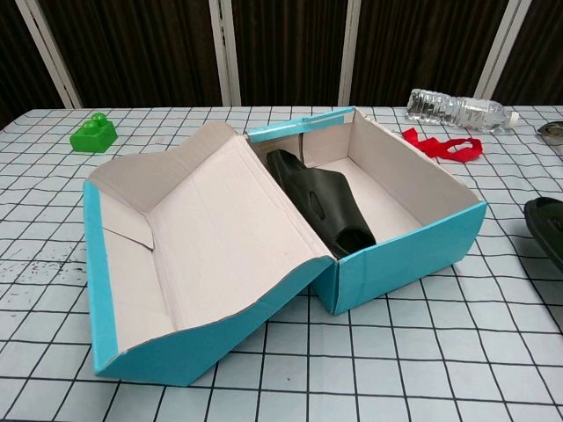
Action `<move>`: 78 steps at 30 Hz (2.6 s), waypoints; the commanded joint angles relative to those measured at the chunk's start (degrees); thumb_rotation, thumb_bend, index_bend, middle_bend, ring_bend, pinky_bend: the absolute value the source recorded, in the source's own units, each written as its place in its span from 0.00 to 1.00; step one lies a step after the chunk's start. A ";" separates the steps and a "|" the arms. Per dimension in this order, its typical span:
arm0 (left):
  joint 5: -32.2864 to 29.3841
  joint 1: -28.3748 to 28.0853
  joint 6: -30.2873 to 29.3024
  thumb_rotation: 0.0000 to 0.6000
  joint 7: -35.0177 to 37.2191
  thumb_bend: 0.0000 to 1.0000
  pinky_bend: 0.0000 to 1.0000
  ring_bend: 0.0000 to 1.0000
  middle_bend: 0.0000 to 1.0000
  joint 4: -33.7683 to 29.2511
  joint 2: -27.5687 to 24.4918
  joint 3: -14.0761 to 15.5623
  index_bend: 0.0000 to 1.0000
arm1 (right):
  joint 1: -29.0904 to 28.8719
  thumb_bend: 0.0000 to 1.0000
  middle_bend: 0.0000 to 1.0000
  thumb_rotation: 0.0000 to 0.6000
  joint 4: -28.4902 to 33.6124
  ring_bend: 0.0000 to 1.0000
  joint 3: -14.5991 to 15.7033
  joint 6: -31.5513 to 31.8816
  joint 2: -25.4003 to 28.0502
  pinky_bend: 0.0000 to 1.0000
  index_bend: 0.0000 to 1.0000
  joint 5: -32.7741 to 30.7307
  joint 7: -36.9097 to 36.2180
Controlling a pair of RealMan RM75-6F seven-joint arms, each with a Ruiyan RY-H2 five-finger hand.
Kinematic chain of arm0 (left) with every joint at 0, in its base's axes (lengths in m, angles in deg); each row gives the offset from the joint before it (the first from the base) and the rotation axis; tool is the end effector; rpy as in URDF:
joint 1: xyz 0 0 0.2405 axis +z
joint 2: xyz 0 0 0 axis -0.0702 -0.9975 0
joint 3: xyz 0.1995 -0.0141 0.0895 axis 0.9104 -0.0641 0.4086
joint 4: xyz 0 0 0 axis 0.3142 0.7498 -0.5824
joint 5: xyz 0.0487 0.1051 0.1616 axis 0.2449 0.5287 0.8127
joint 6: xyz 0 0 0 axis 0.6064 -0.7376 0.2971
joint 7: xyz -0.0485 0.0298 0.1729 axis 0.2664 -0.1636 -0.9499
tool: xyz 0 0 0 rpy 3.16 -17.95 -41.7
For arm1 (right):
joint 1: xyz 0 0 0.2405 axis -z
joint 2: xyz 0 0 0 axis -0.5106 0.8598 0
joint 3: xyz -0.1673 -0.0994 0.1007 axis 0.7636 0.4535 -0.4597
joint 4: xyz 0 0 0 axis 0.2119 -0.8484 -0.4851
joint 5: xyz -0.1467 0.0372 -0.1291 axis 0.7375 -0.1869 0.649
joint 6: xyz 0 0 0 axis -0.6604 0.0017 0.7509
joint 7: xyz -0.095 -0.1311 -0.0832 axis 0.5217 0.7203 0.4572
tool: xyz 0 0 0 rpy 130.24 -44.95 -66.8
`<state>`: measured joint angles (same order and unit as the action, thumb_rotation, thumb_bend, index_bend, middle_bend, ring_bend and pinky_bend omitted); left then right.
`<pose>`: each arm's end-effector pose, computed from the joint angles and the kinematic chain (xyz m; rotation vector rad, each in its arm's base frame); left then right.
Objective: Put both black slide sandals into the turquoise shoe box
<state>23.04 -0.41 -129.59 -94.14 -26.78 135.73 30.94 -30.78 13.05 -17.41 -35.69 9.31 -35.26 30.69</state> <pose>-0.2861 0.2288 0.1814 -1.2210 -0.6227 -0.7867 -0.2694 -0.3403 0.1044 1.6423 -1.4757 0.1042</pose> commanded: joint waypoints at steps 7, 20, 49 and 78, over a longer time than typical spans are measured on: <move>0.53 0.42 -0.83 1.00 1.73 0.27 0.01 0.00 0.00 -0.36 -0.75 -0.01 0.06 | -2.71 0.72 0.48 1.00 8.24 0.47 -4.62 0.58 9.84 0.25 0.40 2.64 -5.55; 1.20 0.59 -1.11 1.00 2.82 0.27 0.01 0.00 0.00 -0.63 -1.15 0.26 0.06 | 7.42 0.73 0.48 1.00 14.80 0.46 -26.37 5.06 13.73 0.25 0.43 18.19 -23.35; 1.99 0.23 -1.45 1.00 4.69 0.27 0.01 0.00 0.00 1.17 -0.46 0.05 0.06 | 12.00 0.73 0.48 1.00 -21.13 0.42 -31.78 34.25 -26.70 0.24 0.44 59.17 -44.44; 1.20 -0.14 -0.82 1.00 2.77 0.26 0.01 0.00 0.00 1.35 0.34 -0.07 0.07 | 10.07 0.72 0.48 1.00 -35.69 0.42 -23.21 31.17 -34.47 0.25 0.44 63.79 -45.82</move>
<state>24.24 -0.55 -130.41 -91.37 -25.43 136.08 30.86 -20.55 -22.80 -40.65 -4.09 -25.03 28.92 -15.57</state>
